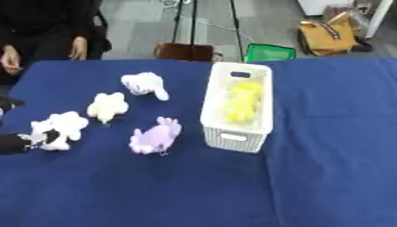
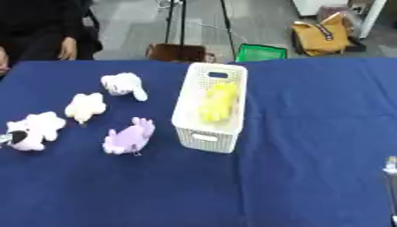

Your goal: Pick up objects on the table and place them in the box.

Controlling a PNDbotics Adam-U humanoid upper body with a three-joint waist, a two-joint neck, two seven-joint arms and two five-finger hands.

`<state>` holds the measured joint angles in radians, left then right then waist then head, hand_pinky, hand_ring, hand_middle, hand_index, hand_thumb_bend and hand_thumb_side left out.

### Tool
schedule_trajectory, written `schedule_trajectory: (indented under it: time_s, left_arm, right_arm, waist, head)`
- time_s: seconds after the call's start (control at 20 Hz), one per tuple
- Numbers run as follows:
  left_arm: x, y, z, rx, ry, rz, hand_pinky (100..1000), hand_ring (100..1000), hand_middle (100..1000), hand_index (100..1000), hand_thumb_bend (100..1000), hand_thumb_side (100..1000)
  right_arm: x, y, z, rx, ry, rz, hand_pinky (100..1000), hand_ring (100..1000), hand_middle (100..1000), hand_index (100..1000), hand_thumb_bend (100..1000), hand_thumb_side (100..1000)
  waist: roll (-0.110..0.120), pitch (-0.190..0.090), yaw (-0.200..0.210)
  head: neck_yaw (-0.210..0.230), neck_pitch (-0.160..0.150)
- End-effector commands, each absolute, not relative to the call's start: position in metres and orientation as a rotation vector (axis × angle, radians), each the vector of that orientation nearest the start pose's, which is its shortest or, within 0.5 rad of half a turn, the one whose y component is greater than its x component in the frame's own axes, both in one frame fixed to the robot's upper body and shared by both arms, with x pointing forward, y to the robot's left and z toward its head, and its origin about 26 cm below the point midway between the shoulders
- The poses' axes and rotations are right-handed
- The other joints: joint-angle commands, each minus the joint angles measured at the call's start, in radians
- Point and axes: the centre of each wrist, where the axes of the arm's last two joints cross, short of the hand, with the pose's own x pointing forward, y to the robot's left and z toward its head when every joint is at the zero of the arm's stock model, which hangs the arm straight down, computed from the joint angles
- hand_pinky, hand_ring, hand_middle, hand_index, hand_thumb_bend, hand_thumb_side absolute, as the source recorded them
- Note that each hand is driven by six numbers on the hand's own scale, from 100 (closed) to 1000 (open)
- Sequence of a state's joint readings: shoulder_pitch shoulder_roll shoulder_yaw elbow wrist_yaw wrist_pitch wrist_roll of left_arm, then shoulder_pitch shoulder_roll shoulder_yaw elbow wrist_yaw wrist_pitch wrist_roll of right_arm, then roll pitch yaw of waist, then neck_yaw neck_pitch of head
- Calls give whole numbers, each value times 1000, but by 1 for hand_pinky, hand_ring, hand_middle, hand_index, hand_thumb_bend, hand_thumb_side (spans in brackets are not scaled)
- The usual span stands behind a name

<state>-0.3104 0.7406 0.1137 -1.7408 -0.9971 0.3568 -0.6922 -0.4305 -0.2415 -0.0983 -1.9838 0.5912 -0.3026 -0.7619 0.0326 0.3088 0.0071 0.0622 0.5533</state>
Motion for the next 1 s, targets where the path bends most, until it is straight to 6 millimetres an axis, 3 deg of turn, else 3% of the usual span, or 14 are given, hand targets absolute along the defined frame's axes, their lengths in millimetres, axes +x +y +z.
schedule_trajectory:
  time_s: [0.05, 0.55, 0.95, 1.0]
  left_arm:
    - [323, 386, 234, 1225, -917, -1058, 922, 982, 977, 1000, 705, 893]
    - [348, 397, 222, 1080, -1008, -997, 917, 935, 962, 990, 715, 883]
    - [370, 408, 203, 1025, -907, -996, 914, 963, 968, 1000, 678, 827]
    - [372, 410, 201, 1032, -890, -1001, 911, 982, 969, 1000, 643, 802]
  right_arm:
    - [309, -258, 241, 1079, 3016, 388, 825, 872, 687, 744, 100, 962]
    - [309, -257, 240, 1063, 3026, 385, 825, 872, 686, 744, 100, 962]
    - [309, -256, 240, 1051, 3032, 382, 826, 872, 686, 743, 100, 965]
    - [309, -256, 240, 1048, 3032, 382, 826, 872, 686, 743, 100, 965]
  waist:
    - [0, -14, -1]
    - [-1, -13, -8]
    - [0, -10, -19]
    - [0, -9, -20]
  head:
    - [5, -3]
    - [14, -6]
    - [20, -6]
    - [21, -7]
